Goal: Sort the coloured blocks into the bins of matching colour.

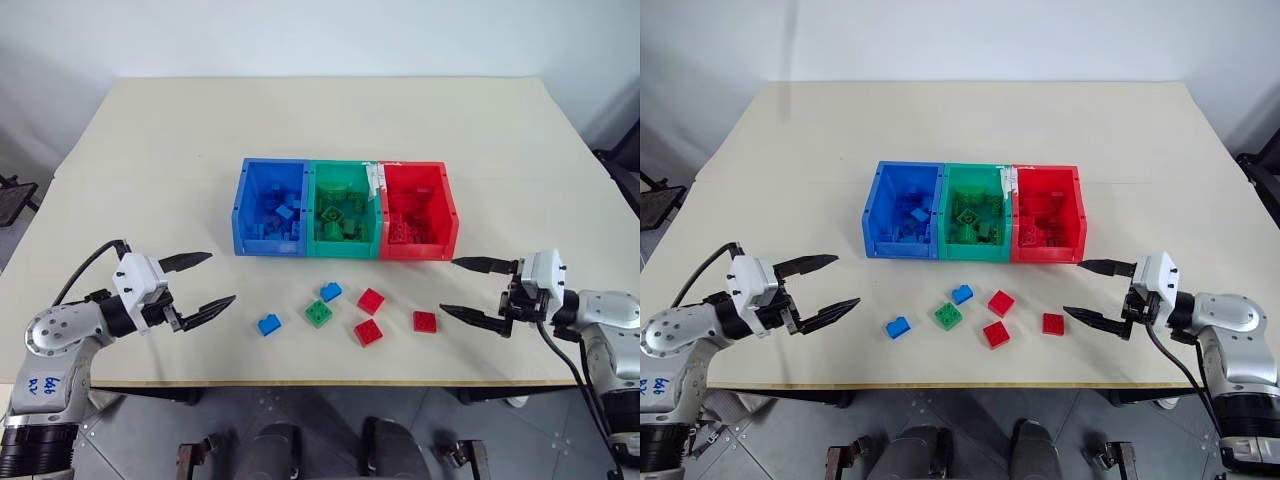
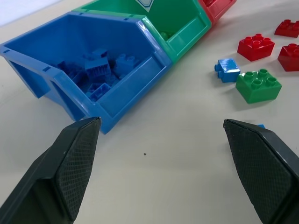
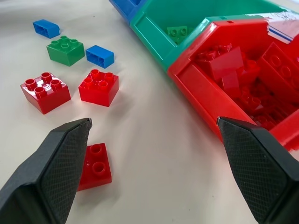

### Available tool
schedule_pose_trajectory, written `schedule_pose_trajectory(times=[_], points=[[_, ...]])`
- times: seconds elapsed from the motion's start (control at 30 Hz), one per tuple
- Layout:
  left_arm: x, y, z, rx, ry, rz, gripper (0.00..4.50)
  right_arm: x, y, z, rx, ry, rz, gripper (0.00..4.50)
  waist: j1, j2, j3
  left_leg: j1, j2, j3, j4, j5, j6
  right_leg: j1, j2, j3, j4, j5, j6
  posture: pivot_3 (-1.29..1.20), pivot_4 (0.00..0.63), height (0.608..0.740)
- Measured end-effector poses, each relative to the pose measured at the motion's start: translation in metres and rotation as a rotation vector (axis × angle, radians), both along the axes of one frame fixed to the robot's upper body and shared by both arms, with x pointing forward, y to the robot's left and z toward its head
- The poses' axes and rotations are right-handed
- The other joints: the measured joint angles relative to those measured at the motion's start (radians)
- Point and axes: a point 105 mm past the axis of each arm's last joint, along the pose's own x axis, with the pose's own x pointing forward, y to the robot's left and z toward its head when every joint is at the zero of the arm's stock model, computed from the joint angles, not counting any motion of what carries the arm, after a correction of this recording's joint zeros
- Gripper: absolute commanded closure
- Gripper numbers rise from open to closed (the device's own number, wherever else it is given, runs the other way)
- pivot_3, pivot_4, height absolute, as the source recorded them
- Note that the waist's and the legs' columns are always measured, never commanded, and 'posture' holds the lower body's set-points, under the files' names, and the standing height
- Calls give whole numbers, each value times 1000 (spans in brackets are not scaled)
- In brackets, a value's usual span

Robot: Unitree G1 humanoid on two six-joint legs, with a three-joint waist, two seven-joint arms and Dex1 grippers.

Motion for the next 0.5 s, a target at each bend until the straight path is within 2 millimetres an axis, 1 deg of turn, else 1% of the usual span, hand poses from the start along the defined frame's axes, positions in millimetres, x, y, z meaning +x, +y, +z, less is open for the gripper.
schedule_pose_trajectory(times=[0.13,0.23,0.3,0.4,0.47,0.5], points=[[1,2,-3,0,26,6,28,-1,3,0,-2,-13,4,0,2,0,0,0,0,0,0,0,0,0,0,0,0,0,0,0,150,740],[-2,-7,-8,3,60,-49,28,-10,-4,-4,-23,-10,-8,0,12,0,0,0,0,0,0,0,0,0,0,0,0,0,0,0,150,740],[-7,-20,-10,19,74,-119,28,-18,-17,-9,-49,17,-37,0,22,0,0,0,-1,0,1,-1,1,0,-1,0,0,0,0,0,150,740],[-12,-43,-9,40,71,-228,28,-24,-36,-7,-104,16,-67,0,24,0,0,0,-1,1,2,-1,1,1,-1,0,0,0,0,0,150,740],[-14,-67,-3,33,43,-307,28,-25,-46,-6,-144,28,-81,0,23,0,0,1,-1,1,2,-1,1,1,-1,0,0,0,0,0,150,740],[-18,-79,-1,28,33,-350,28,-26,-48,-6,-159,38,-75,0,22,0,0,1,0,1,2,-1,1,1,-1,0,0,0,0,0,150,740]])
